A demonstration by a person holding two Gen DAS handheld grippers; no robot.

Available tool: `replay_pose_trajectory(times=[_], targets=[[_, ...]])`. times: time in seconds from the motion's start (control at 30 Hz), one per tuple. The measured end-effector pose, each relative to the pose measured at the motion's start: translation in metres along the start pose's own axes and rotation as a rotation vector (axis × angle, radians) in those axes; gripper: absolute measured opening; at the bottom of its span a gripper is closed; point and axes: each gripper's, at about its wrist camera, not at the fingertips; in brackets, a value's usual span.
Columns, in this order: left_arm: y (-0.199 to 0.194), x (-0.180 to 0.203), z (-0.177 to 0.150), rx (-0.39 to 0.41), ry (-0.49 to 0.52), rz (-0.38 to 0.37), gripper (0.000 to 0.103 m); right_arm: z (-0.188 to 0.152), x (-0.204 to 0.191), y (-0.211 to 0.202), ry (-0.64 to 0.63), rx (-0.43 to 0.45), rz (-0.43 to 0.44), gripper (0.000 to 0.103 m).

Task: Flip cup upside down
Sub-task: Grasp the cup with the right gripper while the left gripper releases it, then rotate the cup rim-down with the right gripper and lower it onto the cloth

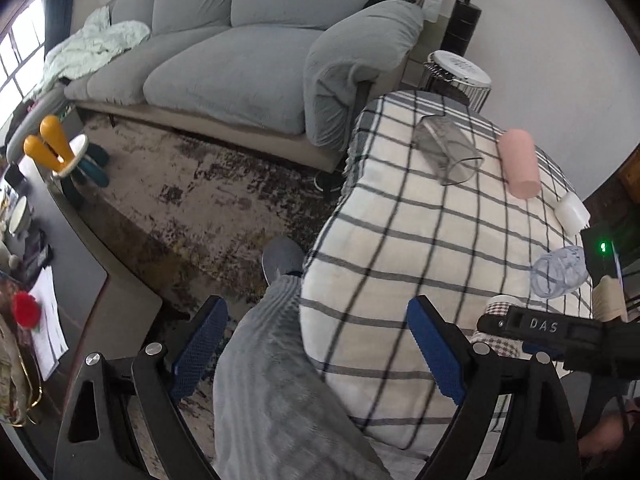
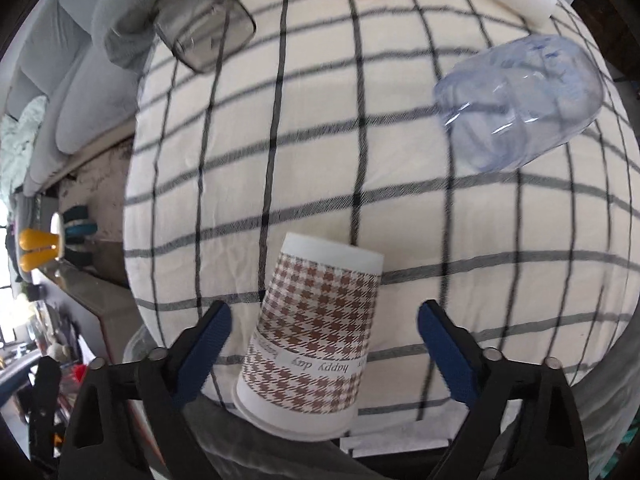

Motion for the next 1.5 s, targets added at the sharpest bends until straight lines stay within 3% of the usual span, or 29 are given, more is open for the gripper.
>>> replay_pose_trajectory(times=[0.2, 0.33, 0.37, 0.43, 0.6, 0.73, 0.83, 0.93, 0.97, 1.07, 1.17, 1.5], targets=[[0.012, -0.002, -0.004, -0.020, 0.009, -0.024, 0.092, -0.006, 0.000, 0.022, 0.032, -0.040, 0.000, 0.078], [0.015, 0.001, -0.004, -0.020, 0.014, -0.033, 0.092, -0.004, -0.005, 0.029, 0.024, -0.024, 0.001, 0.078], [0.015, 0.002, -0.003, -0.020, 0.016, -0.032, 0.092, -0.004, -0.006, 0.029, 0.020, -0.017, 0.009, 0.075], [0.016, 0.004, -0.003, -0.021, 0.019, -0.035, 0.092, 0.000, -0.011, 0.028, 0.007, -0.006, 0.016, 0.060], [0.016, 0.013, -0.003, -0.013, 0.033, -0.033, 0.092, -0.004, -0.009, 0.015, -0.015, 0.042, 0.069, 0.060], [0.015, 0.026, -0.006, 0.027, 0.014, -0.050, 0.092, -0.014, 0.004, -0.023, -0.065, 0.220, 0.171, 0.060], [0.014, 0.044, -0.010, 0.123, -0.036, -0.057, 0.092, -0.031, 0.023, -0.068, -0.186, 0.578, 0.214, 0.060], [0.016, 0.070, -0.018, 0.242, -0.069, -0.049, 0.092, -0.055, 0.047, -0.079, -0.245, 0.907, 0.169, 0.060], [0.018, 0.083, -0.020, 0.273, -0.061, -0.041, 0.092, -0.056, 0.058, -0.075, -0.240, 0.965, 0.140, 0.060], [0.020, 0.104, -0.024, 0.302, -0.038, -0.052, 0.092, -0.043, 0.095, -0.055, -0.150, 0.949, 0.126, 0.060], [0.014, 0.118, -0.031, 0.351, 0.005, -0.017, 0.092, -0.038, 0.122, -0.046, -0.103, 0.951, 0.121, 0.060], [0.007, 0.132, -0.035, 0.373, 0.042, -0.023, 0.092, -0.053, 0.135, -0.041, -0.108, 0.993, 0.112, 0.061]])
Point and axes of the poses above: each gripper's, at about its wrist camera, not at the fingertips, and y roughly the way its jaws point, x to its right, z to its top, and after that the axes turned 15 degrees about y, right-handed
